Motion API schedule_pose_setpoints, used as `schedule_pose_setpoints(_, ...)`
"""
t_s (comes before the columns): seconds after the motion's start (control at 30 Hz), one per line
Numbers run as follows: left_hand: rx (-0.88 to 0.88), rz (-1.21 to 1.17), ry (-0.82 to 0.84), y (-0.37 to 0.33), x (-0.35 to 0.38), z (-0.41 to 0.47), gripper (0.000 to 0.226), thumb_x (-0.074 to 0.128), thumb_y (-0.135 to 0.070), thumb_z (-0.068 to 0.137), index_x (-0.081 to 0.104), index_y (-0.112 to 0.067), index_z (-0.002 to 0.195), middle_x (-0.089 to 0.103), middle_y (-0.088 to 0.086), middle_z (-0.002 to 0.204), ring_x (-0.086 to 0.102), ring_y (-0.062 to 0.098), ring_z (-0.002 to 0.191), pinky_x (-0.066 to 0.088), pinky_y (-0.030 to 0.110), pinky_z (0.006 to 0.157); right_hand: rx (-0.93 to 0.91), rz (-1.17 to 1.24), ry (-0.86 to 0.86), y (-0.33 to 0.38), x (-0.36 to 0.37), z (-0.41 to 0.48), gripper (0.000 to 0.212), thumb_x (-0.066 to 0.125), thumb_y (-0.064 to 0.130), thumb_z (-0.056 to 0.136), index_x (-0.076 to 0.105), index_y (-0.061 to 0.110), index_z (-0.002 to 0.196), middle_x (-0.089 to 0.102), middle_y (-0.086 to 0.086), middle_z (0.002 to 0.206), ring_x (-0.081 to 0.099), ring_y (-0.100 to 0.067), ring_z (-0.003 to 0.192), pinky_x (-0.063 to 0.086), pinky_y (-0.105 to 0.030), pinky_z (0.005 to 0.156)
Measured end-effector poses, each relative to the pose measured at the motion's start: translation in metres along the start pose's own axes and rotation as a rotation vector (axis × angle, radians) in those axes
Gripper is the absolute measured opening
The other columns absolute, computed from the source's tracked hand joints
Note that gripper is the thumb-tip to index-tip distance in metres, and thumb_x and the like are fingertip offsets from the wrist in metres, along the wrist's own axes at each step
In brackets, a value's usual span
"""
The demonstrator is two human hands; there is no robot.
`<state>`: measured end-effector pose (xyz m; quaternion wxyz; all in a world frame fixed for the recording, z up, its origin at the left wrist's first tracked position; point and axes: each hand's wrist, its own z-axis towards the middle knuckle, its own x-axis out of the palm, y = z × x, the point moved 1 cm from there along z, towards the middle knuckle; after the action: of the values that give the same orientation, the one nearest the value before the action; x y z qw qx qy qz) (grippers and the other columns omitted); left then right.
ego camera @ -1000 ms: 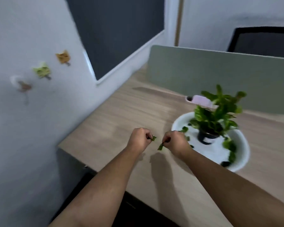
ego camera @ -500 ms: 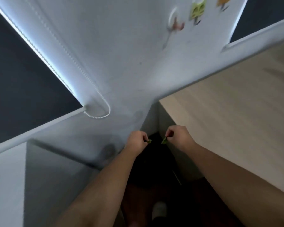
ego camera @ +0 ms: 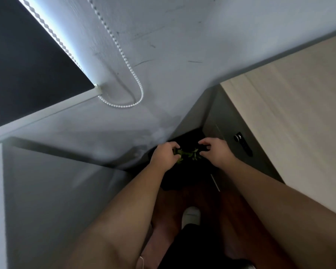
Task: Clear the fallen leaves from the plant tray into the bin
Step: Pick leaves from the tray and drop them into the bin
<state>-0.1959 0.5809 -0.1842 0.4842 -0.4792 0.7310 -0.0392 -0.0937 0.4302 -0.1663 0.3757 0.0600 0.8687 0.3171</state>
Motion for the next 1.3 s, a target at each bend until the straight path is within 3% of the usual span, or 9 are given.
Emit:
schedule_pose_setpoints(0.27,0.067,0.042,-0.106,-0.025,-0.026,-0.011,0.021,0.066,-0.015,0.079,0.068,-0.017,0.100,0.070,0.010,0.110,0.065,0.027,0.102,0.051,0.033,0.093,-0.050,0.027,-0.100,0.017,-0.030,-0.018,0.022,0.068,0.008,0.079,0.068,0.010,0.100,0.070,-0.010,0.108,0.064,-0.020,0.104,0.045,-0.023,0.088)
schedule_pose_setpoints(0.47,0.258,0.135,-0.164,-0.121,-0.051,-0.032,0.018,0.064,-0.019,0.081,0.068,-0.020,0.099,0.067,0.009,0.113,0.062,0.027,0.105,0.050,0.035,0.093,-0.129,0.098,-0.322,0.030,-0.106,-0.065,0.017,0.067,0.004,0.076,0.071,0.007,0.092,0.073,-0.013,0.093,0.067,-0.024,0.087,0.051,-0.026,0.085)
schedule_pose_setpoints(0.57,0.406,0.181,-0.171,-0.186,-0.045,-0.047,0.015,0.062,-0.020,0.083,0.067,-0.021,0.097,0.064,0.008,0.110,0.061,0.026,0.104,0.050,0.036,0.092,-0.114,0.114,-0.421,0.015,-0.153,-0.105,0.014,0.064,0.003,0.078,0.071,0.007,0.090,0.066,-0.008,0.082,0.059,-0.017,0.076,0.045,-0.020,0.074)
schedule_pose_setpoints(0.8,0.814,0.252,-0.032,-0.350,0.044,-0.121,0.015,0.061,-0.015,0.082,0.068,-0.015,0.096,0.065,0.009,0.105,0.062,0.024,0.098,0.050,0.033,0.089,0.084,0.183,-0.642,-0.097,-0.235,-0.233,0.015,0.063,0.003,0.079,0.070,0.009,0.090,0.062,-0.004,0.078,0.057,-0.017,0.074,0.042,-0.019,0.064)
schedule_pose_setpoints(0.93,1.032,0.380,0.199,-0.433,0.157,-0.198,0.016,0.061,-0.015,0.080,0.068,-0.016,0.095,0.065,0.009,0.103,0.062,0.025,0.096,0.051,0.034,0.088,0.338,0.170,-0.776,-0.212,-0.244,-0.338,0.014,0.061,0.007,0.078,0.070,0.016,0.084,0.065,-0.004,0.080,0.060,-0.018,0.078,0.040,-0.021,0.067)
schedule_pose_setpoints(1.1,1.091,0.478,0.246,-0.451,0.205,-0.220,0.017,0.062,-0.018,0.080,0.068,-0.020,0.095,0.065,0.005,0.107,0.062,0.025,0.099,0.052,0.036,0.087,0.464,0.178,-0.798,-0.264,-0.246,-0.380,0.017,0.059,0.007,0.079,0.072,0.011,0.089,0.073,-0.010,0.096,0.065,-0.024,0.093,0.049,-0.028,0.083)
schedule_pose_setpoints(1.3,1.119,0.718,0.263,-0.467,0.273,-0.240,0.035,0.063,-0.026,0.083,0.057,-0.023,0.117,0.055,0.001,0.126,0.055,0.022,0.114,0.048,0.035,0.089,0.653,0.127,-0.746,-0.340,-0.244,-0.428,0.022,0.060,0.015,0.082,0.066,0.017,0.102,0.067,-0.006,0.113,0.062,-0.025,0.101,0.049,-0.029,0.084)
